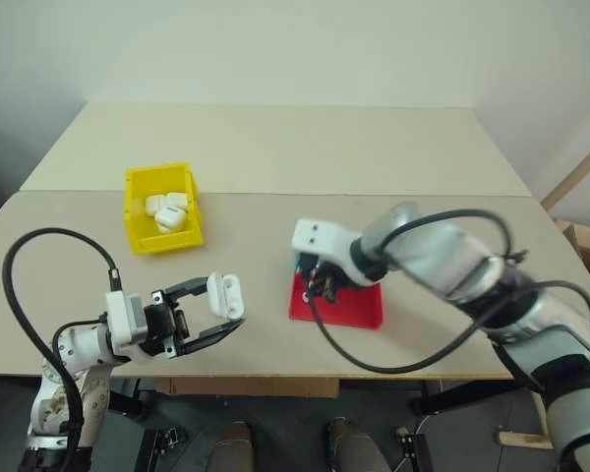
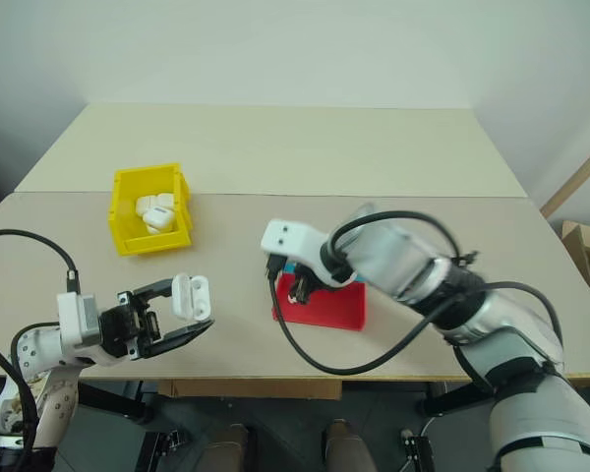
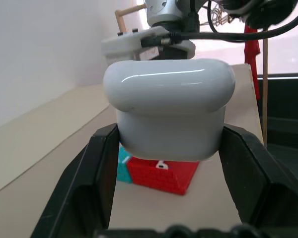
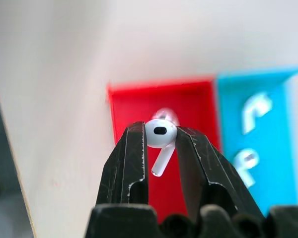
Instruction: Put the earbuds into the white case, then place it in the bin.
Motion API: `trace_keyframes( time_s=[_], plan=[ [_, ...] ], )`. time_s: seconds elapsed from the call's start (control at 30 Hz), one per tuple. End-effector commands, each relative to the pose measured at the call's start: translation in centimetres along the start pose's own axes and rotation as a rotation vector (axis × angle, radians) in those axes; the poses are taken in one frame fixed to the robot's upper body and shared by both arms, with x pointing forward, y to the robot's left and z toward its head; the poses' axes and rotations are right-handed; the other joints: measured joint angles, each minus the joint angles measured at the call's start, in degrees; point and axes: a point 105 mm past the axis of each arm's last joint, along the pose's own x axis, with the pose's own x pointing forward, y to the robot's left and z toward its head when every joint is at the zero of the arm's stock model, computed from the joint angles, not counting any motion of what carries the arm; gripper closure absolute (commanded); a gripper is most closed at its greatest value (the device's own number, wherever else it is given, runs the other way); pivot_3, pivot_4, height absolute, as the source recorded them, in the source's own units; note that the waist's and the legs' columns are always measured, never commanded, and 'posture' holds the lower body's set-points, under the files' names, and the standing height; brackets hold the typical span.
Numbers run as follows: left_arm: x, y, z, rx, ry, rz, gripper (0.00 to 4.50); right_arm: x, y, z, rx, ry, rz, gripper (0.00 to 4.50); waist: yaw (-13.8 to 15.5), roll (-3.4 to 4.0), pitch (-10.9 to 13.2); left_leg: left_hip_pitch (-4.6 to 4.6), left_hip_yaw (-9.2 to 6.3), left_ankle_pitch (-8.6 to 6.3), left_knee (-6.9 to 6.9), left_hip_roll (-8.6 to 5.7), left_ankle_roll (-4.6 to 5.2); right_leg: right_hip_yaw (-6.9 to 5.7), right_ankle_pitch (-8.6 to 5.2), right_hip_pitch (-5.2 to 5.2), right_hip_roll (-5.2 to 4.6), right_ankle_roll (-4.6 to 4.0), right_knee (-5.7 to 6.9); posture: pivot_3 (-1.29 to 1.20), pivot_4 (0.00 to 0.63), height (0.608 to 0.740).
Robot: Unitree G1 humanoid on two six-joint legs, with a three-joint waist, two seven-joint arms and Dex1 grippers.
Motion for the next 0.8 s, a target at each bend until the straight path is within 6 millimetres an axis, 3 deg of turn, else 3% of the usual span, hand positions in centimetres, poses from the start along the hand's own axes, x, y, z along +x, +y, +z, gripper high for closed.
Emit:
trace_keyframes(
  time_s=[0.03, 0.2, 0.4, 0.8],
  plan=[
    [1.2, 0.0, 1.8, -0.021, -0.091, 0.015, 1.75, -4.5, -0.1, 1.7, -0.039, -0.227, -0.049, 3.86, 0.1, -0.01, 0.0, 0.00, 0.01, 0.00, 0.00, -0.01, 0.00, 0.00, 0.00, 0.01, -0.01, 0.00, -0.01, 0.00, 0.150, 0.740],
    [2.2, -0.7, 1.3, -0.082, -0.095, -0.031, 1.75, -9.0, 0.5, 2.2, -0.194, -0.613, -0.183, 3.86, 0.0, -0.05, 0.0, 0.10, 0.01, 0.00, 0.03, -0.01, 0.00, 0.01, 0.00, 0.12, 0.04, 0.01, 0.03, 0.00, 0.150, 0.740],
    [3.6, -1.2, 2.0, -0.129, -0.099, -0.101, 1.75, -11.9, 2.3, 2.6, -0.267, -0.934, -0.281, 3.86, -0.6, -0.05, 0.0, 0.21, 0.08, 0.01, 0.01, 0.01, 0.00, 0.14, 0.01, 0.13, 0.10, 0.02, 0.08, 0.00, 0.150, 0.740],
    [6.0, -1.0, 3.8, -0.137, -0.101, -0.150, 1.75, -11.8, 4.7, 3.8, -0.301, -1.214, -0.131, 3.86, -0.5, -0.04, 0.0, 0.89, 0.08, 0.00, -0.09, 0.01, 0.00, 0.12, -0.04, 0.90, 0.10, 0.09, -0.11, 0.00, 0.150, 0.740]
  ],
)
